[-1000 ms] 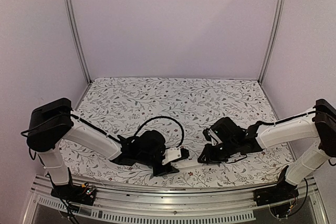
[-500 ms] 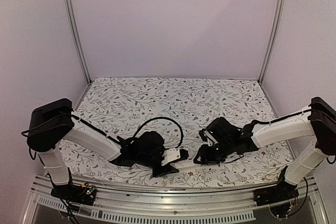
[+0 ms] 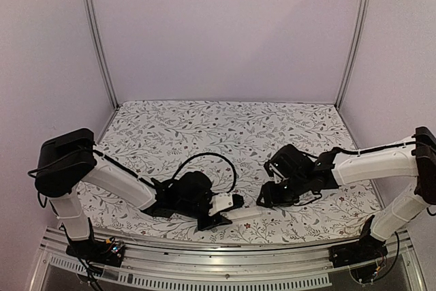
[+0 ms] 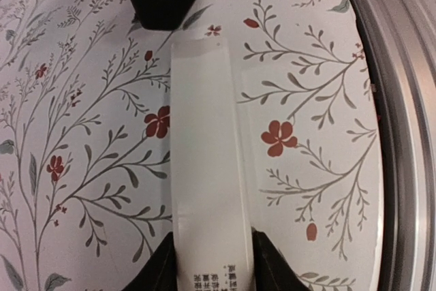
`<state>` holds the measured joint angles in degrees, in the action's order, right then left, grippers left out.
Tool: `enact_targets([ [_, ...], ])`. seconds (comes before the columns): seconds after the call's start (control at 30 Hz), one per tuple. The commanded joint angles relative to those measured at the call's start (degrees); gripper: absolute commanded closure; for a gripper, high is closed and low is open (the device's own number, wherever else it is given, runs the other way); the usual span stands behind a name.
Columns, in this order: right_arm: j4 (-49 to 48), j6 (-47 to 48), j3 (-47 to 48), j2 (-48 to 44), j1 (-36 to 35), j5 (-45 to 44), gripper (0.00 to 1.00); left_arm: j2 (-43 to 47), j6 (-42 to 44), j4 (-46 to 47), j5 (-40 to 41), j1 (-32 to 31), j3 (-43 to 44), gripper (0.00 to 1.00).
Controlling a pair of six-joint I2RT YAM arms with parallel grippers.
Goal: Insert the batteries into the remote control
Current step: Load the battery cover onto the remote control.
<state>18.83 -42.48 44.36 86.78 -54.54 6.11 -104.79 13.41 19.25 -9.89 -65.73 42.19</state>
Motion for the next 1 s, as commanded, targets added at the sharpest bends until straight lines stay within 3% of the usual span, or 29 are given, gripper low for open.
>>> enact_targets([
  [0.0,3.4,0.8,3.1,-4.3,0.7,-2.1,0.53,-0.8,0.3,-1.7,-0.3,-0.2,-1.2,0.66],
  [0.1,5.2,0.4,2.8,-5.4,0.6,-3.6,0.6,-0.9,0.2,-1.6,-0.4,-0.2,-1.2,0.66],
  [0.23,10.1,-2.1,2.1,-4.4,0.6,-9.2,0.99,-0.8,-0.1,-1.5,-0.4,-0.2,-1.2,0.67],
  [0.53,14.2,-5.0,4.1,1.2,-2.5,-13.0,1.0,-0.9,-0.3,-1.4,-0.2,-0.2,-1.1,0.69],
  [0.97,3.6,-5.4,12.7,14.8,-9.3,-3.5,1.0,-1.9,-0.2,-0.9,0.3,-0.2,-0.4,0.78],
])
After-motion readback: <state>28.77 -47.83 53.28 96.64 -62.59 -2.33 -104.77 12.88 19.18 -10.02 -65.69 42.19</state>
